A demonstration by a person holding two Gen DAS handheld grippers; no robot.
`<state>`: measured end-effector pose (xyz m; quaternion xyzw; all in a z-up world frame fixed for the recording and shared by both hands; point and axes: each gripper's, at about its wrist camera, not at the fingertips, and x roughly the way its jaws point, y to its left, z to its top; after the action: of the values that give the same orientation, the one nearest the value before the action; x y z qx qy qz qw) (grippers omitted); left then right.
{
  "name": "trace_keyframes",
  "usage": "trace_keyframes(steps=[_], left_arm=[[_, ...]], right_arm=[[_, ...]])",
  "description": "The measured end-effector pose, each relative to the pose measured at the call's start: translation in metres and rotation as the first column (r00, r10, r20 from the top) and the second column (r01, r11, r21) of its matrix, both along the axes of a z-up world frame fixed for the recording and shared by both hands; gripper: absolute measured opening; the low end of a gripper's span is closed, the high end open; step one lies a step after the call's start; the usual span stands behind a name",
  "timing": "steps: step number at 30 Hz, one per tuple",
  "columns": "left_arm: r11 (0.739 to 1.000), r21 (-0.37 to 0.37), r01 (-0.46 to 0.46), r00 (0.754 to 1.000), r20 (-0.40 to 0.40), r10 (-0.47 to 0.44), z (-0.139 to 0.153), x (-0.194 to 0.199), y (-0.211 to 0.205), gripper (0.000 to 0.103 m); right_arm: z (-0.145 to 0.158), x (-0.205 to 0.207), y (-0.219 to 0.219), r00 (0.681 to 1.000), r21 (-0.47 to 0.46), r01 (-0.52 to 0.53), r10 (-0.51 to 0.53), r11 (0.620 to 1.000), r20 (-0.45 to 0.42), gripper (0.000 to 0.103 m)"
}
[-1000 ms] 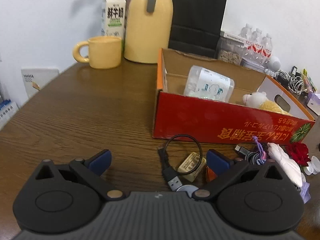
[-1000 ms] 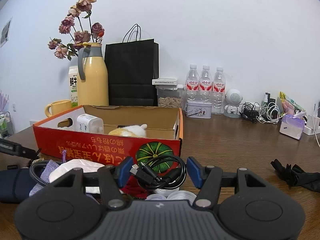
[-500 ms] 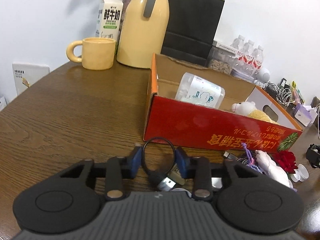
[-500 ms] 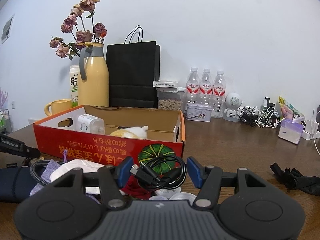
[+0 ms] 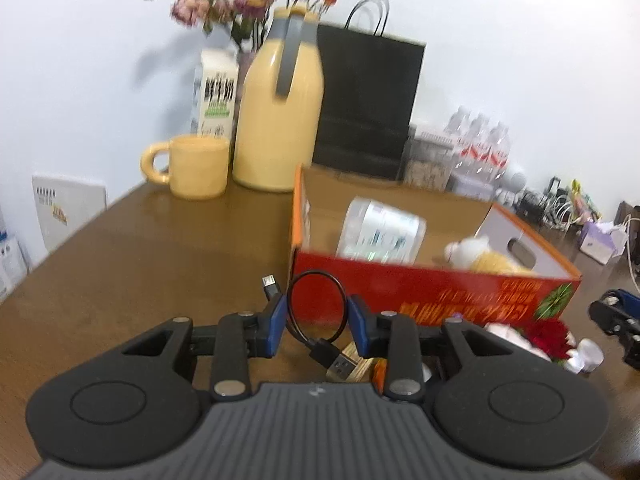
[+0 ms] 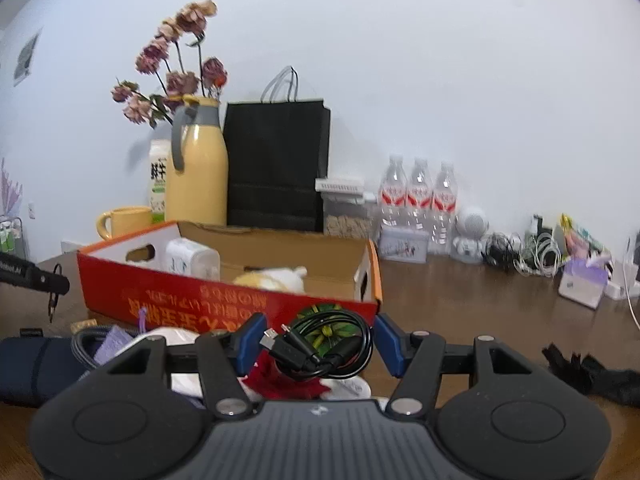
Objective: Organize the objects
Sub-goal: 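Carry the black cable into the cardboard box and open both tools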
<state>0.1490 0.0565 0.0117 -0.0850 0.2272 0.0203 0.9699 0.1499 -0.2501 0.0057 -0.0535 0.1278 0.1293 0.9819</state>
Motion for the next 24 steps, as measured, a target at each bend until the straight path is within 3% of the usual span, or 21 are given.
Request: trace_keyframes(steps=[11, 18, 24], left_arm=[[0.998, 0.054, 0.041, 0.993, 0.105, -0.046, 0.042, 0.031, -0.026, 0.035], [0.998, 0.047, 0.035, 0.996, 0.078, -0.039, 0.041, 0.084, -0.036, 0.035], [1.0, 0.021, 0.021, 0.999, 0.046, -0.022, 0.028, 0.12, -0.037, 0.035]], right_arm=[[0.036, 0.038, 0.03, 0.996, 0.0, -0.053, 0.053, 0.999, 0.071, 0.058], [0.039, 0.098, 0.05, 1.0, 0.019, -0.028, 0.028, 0.999, 0.014, 0.058], [0.024, 0.144, 0.055, 0.998, 0.029, 0.0, 0.002, 1.0, -0.065, 0.058]])
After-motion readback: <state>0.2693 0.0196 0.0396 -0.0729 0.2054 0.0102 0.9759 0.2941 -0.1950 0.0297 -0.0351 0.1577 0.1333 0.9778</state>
